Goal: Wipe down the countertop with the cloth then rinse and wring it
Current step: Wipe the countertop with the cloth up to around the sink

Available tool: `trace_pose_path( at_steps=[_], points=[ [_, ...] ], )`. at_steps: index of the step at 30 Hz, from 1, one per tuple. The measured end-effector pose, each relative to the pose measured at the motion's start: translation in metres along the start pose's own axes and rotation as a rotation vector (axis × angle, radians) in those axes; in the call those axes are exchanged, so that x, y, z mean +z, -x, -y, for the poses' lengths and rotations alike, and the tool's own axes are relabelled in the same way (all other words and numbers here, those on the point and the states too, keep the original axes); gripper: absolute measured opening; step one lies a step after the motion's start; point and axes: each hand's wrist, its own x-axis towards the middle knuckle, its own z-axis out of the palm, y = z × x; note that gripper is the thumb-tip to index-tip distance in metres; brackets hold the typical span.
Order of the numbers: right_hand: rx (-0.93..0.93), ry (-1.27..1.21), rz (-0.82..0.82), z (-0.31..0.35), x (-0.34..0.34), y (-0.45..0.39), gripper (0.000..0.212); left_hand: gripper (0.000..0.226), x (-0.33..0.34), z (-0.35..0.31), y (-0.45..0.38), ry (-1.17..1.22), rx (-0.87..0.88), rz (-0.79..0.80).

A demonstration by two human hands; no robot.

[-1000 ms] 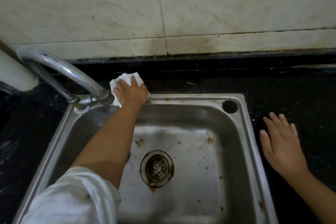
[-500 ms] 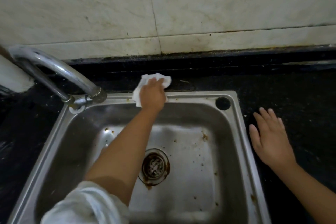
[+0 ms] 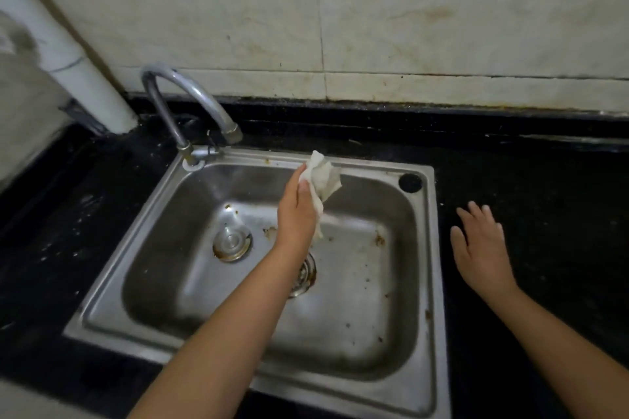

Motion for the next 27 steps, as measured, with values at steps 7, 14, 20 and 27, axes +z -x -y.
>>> trace_pose_path(
  at_steps=[7, 14, 20, 27],
  points=[
    [-0.164, -0.109, 0.115, -0.02, -0.012, 0.097, 0.042, 0.037, -0.066, -0.009, 0.136, -0.112, 0.04, -0.084],
    [-0.171, -0.035, 0.172, -0.041, -0.012, 0.156, 0.043, 0.037, -0.095, 0.046, 0.245, -0.543, 0.026, 0.09],
    [-0.182, 0.075, 0.151, -0.053, -0.016, 0.165, 0.044, 0.056, -0.063, 0.075, 0.261, -0.719, 0.014, 0.239],
    [-0.226, 0.28, 0.122, -0.063, -0.002, 0.171, 0.046, 0.042, -0.022, 0.056, 0.277, -0.789, 0.122, 0.541]
  ],
)
